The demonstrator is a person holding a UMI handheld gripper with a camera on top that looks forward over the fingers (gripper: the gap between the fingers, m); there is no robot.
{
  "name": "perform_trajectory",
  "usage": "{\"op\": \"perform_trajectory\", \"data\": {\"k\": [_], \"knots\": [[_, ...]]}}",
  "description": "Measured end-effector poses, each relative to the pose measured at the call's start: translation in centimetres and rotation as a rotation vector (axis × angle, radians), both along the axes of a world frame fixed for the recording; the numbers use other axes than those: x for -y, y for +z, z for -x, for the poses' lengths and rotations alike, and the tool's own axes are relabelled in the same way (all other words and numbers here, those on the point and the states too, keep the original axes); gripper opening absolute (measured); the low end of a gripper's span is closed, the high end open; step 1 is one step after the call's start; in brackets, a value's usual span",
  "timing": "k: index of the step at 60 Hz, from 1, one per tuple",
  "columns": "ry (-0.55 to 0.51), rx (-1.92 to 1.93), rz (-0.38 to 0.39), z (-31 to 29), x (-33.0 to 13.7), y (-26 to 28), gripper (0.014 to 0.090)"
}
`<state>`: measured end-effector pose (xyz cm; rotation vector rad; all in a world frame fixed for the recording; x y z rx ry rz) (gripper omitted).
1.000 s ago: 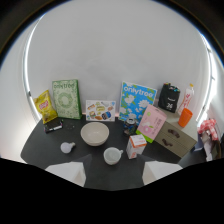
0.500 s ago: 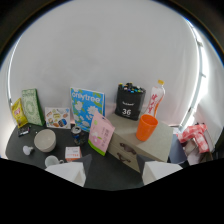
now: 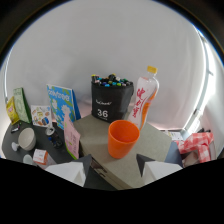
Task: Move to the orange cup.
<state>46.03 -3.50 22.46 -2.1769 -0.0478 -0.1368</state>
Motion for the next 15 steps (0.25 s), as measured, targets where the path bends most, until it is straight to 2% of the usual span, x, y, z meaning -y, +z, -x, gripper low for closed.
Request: {"op": "perform_trajectory", "data": {"k": [15], "knots": [[0.024,-0.022,0.013,-0.05,-0.74,-0.48,0.0857]]}}
